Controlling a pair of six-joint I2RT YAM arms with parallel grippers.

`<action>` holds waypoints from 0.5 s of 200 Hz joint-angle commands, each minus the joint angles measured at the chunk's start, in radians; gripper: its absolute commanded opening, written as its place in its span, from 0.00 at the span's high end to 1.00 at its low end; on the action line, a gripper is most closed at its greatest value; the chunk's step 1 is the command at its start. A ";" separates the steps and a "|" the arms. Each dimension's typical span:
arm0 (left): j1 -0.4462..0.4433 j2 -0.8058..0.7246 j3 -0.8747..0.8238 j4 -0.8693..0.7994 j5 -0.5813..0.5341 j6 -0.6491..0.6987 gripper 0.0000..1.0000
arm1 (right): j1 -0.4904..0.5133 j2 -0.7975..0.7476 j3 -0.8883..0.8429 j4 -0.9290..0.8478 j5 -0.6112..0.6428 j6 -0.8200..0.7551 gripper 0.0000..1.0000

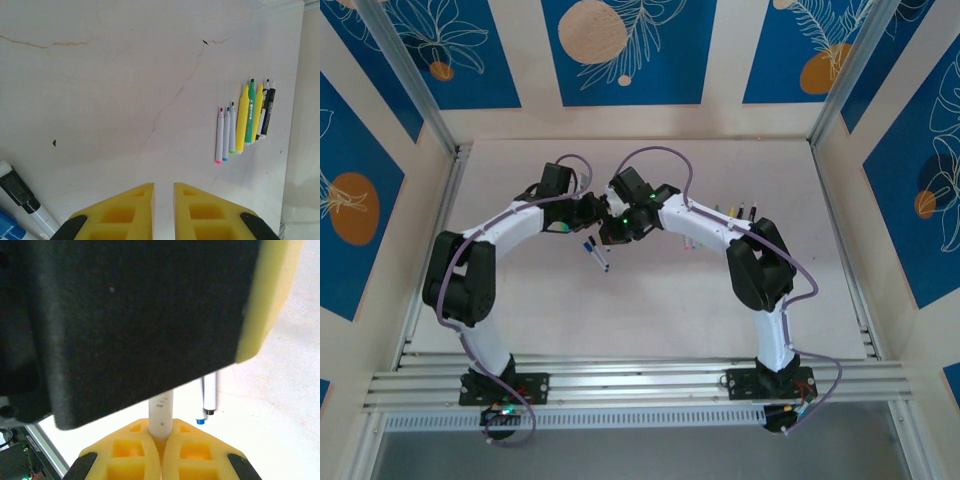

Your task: Open the pen caps

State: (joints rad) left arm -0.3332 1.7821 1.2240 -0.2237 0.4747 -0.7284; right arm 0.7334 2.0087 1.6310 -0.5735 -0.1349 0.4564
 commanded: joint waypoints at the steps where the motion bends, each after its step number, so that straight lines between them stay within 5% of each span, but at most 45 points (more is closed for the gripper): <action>1: -0.004 0.033 0.035 0.001 0.020 -0.011 1.00 | 0.010 -0.008 -0.010 -0.003 -0.029 -0.004 1.00; 100: 0.042 0.227 0.363 -0.087 0.011 -0.017 1.00 | 0.120 -0.267 -0.395 0.001 -0.021 0.090 1.00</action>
State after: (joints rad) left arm -0.3222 1.9820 1.4998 -0.3950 0.5247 -0.7284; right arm 0.7845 1.8095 1.3064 -0.4667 -0.0872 0.5117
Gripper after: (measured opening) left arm 0.142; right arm 0.054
